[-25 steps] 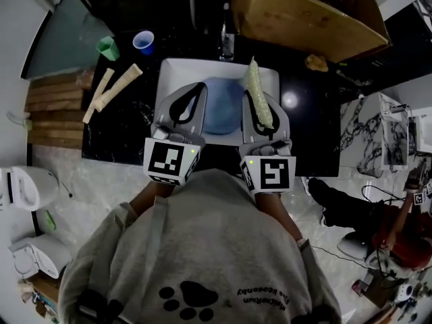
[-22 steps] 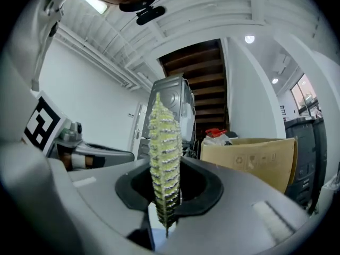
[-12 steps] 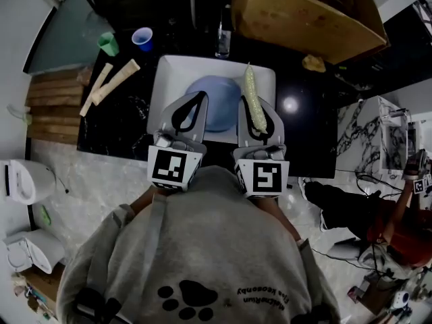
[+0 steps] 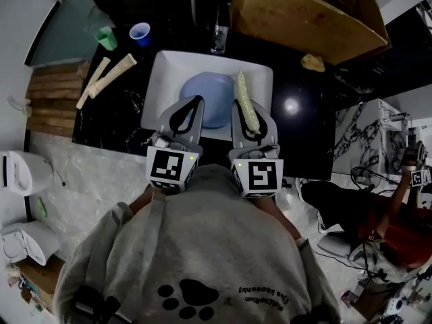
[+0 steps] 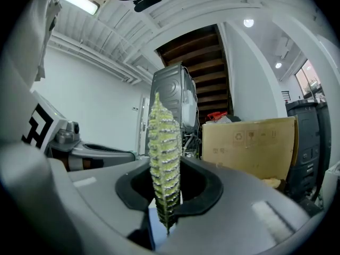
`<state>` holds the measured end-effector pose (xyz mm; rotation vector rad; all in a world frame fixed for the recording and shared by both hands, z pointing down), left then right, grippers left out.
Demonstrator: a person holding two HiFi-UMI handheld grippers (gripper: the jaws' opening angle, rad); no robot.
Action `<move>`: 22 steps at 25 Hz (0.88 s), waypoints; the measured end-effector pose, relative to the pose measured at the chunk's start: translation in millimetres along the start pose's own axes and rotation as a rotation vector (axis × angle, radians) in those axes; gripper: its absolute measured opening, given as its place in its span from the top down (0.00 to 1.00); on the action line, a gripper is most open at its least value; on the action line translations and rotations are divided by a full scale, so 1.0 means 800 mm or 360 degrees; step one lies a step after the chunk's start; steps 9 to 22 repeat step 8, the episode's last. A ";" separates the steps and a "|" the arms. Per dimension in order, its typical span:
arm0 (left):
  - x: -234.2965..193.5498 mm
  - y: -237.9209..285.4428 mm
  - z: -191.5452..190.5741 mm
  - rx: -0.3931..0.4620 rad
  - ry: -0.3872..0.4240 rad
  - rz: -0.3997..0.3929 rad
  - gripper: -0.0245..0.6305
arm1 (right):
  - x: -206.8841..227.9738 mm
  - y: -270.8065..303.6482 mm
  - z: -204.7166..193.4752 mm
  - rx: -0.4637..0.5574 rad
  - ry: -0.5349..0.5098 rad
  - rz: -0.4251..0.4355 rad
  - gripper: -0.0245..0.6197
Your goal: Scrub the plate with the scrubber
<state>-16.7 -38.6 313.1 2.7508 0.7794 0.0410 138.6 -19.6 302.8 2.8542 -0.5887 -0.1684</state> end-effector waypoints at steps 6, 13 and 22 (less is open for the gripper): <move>0.007 -0.002 -0.002 0.0032 0.0051 0.0018 0.96 | -0.005 -0.002 0.002 0.0028 0.0010 0.0066 0.86; 0.012 -0.002 0.002 0.0043 0.0078 0.0014 0.96 | -0.006 -0.004 0.000 0.0037 0.0012 0.0088 0.86; 0.012 -0.002 0.002 0.0043 0.0078 0.0014 0.96 | -0.006 -0.004 0.000 0.0037 0.0012 0.0088 0.86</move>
Point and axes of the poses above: the fingertips, and each gripper's own axes: y forward along the fingers, x to its right, z out of its top, the point moved 8 cm from there along -y, backward along the fingers, and after that the axes turned 11 degrees about -x, right-handed, at the moved point
